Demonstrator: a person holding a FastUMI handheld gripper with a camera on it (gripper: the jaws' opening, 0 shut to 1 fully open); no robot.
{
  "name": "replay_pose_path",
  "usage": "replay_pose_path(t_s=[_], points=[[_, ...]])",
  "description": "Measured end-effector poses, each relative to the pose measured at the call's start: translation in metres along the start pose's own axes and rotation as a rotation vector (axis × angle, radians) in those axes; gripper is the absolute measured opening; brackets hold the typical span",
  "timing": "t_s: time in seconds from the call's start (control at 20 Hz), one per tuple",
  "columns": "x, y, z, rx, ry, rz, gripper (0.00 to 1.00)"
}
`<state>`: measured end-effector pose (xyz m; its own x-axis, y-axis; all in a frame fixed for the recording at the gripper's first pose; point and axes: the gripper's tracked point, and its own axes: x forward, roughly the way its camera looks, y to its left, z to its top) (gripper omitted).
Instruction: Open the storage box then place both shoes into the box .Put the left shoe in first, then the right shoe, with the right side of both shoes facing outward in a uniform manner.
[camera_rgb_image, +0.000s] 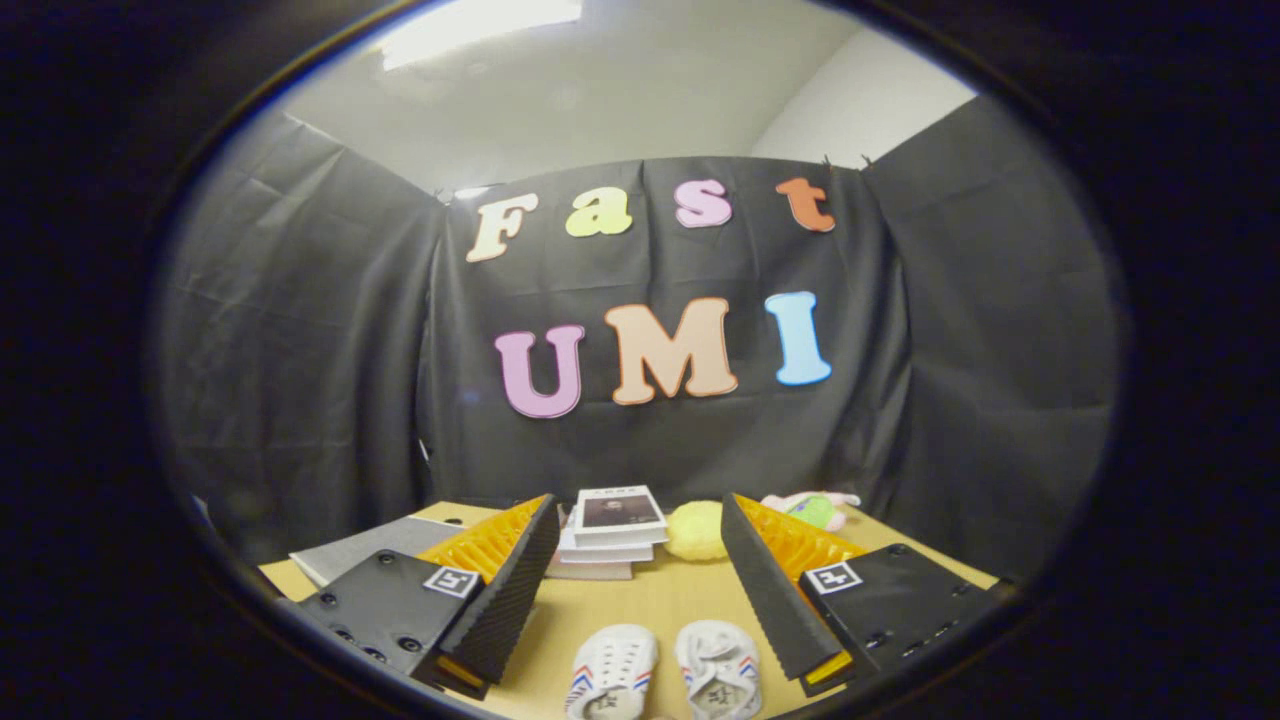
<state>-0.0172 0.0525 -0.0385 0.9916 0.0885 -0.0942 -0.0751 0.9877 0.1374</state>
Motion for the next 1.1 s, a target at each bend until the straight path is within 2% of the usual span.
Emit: replay_pose_path(t_s=[0.25, 0.65, 1.1], points=[[-0.003, 0.035, -0.042, 0.138, 0.124, 0.069, 1.0], [-0.002, 0.068, -0.121, 0.517, 0.402, 0.11, 1.0], [-0.008, 0.127, -0.168, 0.965, 0.663, 0.249, 0.99]])
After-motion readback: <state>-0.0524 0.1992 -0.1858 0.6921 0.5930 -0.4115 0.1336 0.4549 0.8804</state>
